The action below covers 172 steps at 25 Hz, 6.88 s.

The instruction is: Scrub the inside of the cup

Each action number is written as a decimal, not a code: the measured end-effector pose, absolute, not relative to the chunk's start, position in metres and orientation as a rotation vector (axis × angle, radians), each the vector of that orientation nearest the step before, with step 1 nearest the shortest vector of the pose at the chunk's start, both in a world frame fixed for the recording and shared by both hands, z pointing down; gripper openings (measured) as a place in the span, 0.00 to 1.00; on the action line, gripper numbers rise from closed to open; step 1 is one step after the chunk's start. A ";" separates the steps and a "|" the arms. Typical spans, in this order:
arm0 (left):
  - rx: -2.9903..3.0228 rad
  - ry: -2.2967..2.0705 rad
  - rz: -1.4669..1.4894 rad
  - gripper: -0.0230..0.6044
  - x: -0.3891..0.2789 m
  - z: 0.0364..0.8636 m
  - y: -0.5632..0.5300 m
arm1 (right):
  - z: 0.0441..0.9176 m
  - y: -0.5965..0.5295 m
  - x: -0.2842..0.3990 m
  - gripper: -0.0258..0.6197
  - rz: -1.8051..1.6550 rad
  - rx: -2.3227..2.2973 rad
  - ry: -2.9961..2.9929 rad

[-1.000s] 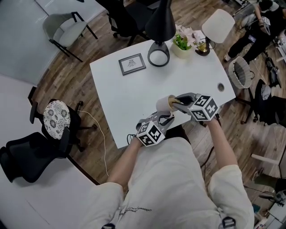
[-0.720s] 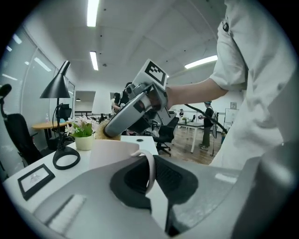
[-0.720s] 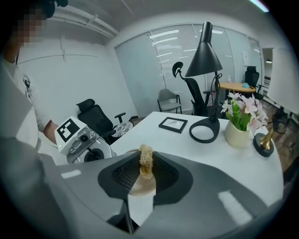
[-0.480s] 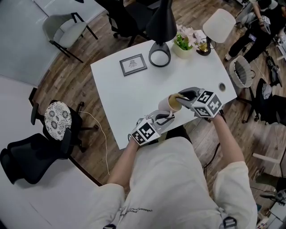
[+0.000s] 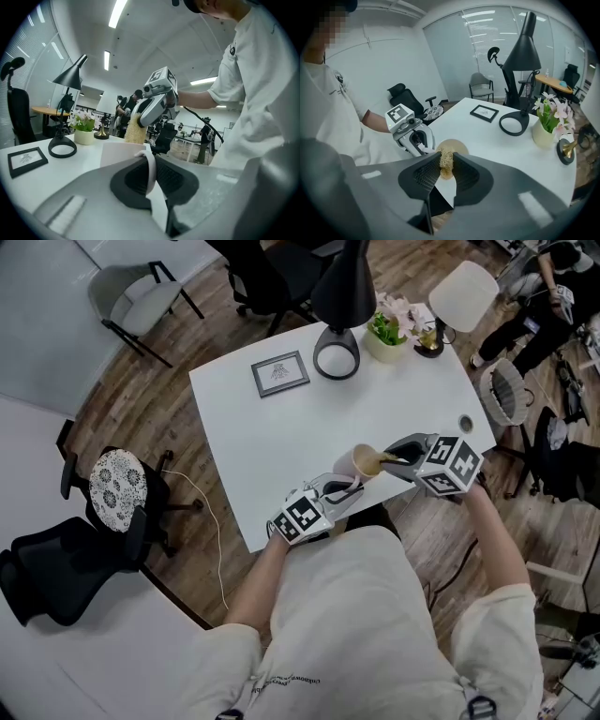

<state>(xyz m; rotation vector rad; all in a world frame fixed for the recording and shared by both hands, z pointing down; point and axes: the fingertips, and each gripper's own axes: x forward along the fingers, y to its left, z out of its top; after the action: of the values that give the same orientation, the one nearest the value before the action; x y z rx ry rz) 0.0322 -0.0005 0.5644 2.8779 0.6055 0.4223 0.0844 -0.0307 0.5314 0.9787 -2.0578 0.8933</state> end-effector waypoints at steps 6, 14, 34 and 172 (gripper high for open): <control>2.865 0.627 0.404 0.06 0.034 0.563 0.005 | 0.530 -0.034 0.068 0.19 0.932 0.955 -2.106; 2.806 0.618 0.333 0.06 0.031 0.545 0.005 | 0.516 -0.061 0.064 0.19 0.919 1.087 -2.196; 2.814 0.454 0.254 0.06 0.011 0.532 -0.030 | 0.522 -0.066 0.131 0.19 0.912 1.635 -2.121; 2.824 0.389 0.131 0.05 0.026 0.477 -0.069 | 0.515 -0.041 0.110 0.18 0.924 1.753 -2.227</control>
<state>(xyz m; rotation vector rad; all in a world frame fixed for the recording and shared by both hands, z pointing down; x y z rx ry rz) 0.0255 -0.0692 0.4770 2.8235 0.3888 0.1308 0.1096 -0.0411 0.5154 1.7525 -2.2266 0.9235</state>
